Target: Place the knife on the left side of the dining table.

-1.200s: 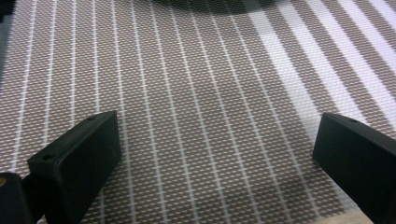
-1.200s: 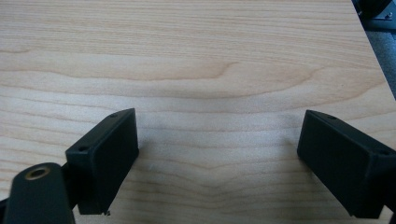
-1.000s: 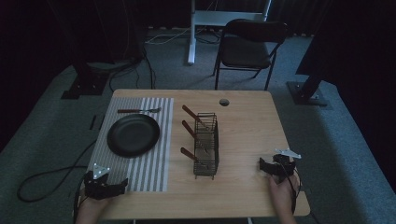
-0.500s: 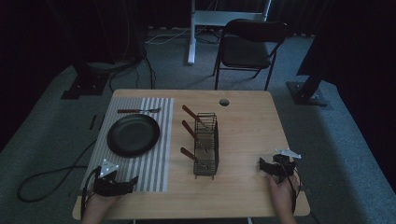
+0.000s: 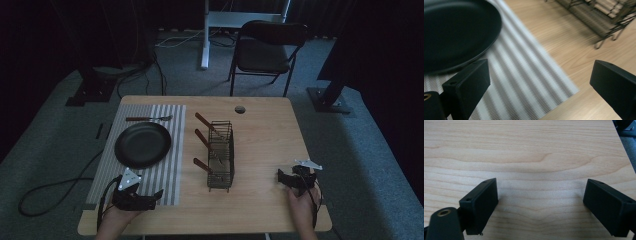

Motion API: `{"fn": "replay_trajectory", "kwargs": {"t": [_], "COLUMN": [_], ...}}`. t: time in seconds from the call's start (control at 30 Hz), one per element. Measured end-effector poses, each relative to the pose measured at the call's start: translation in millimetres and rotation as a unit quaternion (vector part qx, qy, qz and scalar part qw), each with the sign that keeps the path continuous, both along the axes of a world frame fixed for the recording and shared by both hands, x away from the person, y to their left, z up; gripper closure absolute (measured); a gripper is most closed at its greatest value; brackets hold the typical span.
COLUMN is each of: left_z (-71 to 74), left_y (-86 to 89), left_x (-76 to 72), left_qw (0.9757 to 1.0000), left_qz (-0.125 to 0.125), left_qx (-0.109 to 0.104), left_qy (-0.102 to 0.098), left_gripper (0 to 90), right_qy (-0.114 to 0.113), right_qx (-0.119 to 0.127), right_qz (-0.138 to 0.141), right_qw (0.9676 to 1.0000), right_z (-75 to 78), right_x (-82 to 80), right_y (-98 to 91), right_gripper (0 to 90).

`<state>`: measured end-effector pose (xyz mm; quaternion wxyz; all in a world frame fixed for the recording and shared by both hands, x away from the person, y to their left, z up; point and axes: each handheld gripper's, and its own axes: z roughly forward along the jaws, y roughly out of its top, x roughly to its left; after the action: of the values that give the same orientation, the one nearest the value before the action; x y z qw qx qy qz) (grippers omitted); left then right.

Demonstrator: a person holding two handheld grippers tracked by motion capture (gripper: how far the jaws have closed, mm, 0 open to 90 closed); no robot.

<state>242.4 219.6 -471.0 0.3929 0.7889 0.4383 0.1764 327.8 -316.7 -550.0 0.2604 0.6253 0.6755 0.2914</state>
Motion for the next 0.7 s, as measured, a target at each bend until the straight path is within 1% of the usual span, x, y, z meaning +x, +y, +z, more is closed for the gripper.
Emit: {"fn": "replay_trajectory", "kwargs": {"t": [0.03, 0.07, 0.1, 0.17, 0.23, 0.27, 0.3, 0.33, 0.37, 0.43, 0.47, 0.5, 0.53, 0.67, 0.7], "left_z": [0.0, 5.6, 8.2, 13.6, 18.8, 18.8, 23.0, 24.8, 28.2, 29.4, 32.7, 32.7, 35.9, 39.0, 42.8], "left_y": [0.0, -6.2, -8.5, -13.9, -18.7, -18.7, -23.6, -25.7, -30.9, -33.2, -39.8, -39.8, -45.7, -52.1, -58.9], "left_x": [0.0, -1.0, -1.1, -1.6, -1.8, -1.8, -2.2, -2.5, -3.3, -3.8, -5.7, -5.7, -7.0, -7.5, -7.9], "left_qw": [1.0, 0.9999, 0.9998, 0.9997, 0.9994, 0.9994, 0.999, 0.9989, 0.9984, 0.9982, 0.9977, 0.9977, 0.9969, 0.9963, 0.9956], "left_qz": [0.0, -0.009, -0.014, -0.018, -0.025, -0.025, -0.033, -0.035, -0.043, -0.047, -0.054, -0.054, -0.064, -0.072, -0.081], "left_qx": [0.0, -0.005, -0.008, -0.008, -0.014, -0.014, -0.017, -0.018, -0.024, -0.024, -0.023, -0.023, -0.026, -0.028, -0.025], "left_qy": [0.0, -0.005, -0.007, -0.014, -0.02, -0.02, -0.023, -0.026, -0.028, -0.029, -0.035, -0.035, -0.037, -0.039, -0.04], "left_gripper": [3.6, 3.6, 3.6, 3.6, 3.6, 3.6, 3.6, 3.6, 3.6, 3.6, 3.6, 3.6, 3.6, 3.6, 3.6], "right_qy": [0.0, 0.0, 0.0, 0.0, 0.0, 0.0, 0.0, 0.0, 0.0, 0.0, 0.0, 0.0, 0.0, 0.0, 0.0], "right_qx": [0.0, 0.0, 0.0, 0.0, 0.0, 0.0, 0.0, 0.0, 0.0, 0.0, 0.0, 0.0, 0.0, 0.0, 0.0], "right_qz": [0.0, 0.0, 0.0, 0.0, 0.0, 0.0, 0.0, 0.0, 0.0, 0.0, 0.0, 0.0, 0.0, 0.0, 0.0], "right_qw": [1.0, 1.0, 1.0, 1.0, 1.0, 1.0, 1.0, 1.0, 1.0, 1.0, 1.0, 1.0, 1.0, 1.0, 1.0], "right_z": [0.0, 0.0, 0.0, 0.0, 0.0, 0.0, 0.0, 0.0, 0.0, 0.0, 0.0, 0.0, 0.0, 0.0, 0.0], "right_x": [0.0, 0.0, 0.0, 0.0, 0.0, 0.0, 0.0, 0.0, 0.0, 0.0, 0.0, 0.0, 0.0, 0.0, 0.0], "right_y": [0.0, 0.0, 0.0, 0.0, 0.0, 0.0, 0.0, 0.0, 0.0, 0.0, 0.0, 0.0, 0.0, 0.0, 0.0], "right_gripper": [11.6, 11.6, 11.6, 11.6, 11.6, 11.6, 11.6, 11.6, 11.6, 11.6, 11.6, 11.6, 11.6, 11.6, 11.6]}}
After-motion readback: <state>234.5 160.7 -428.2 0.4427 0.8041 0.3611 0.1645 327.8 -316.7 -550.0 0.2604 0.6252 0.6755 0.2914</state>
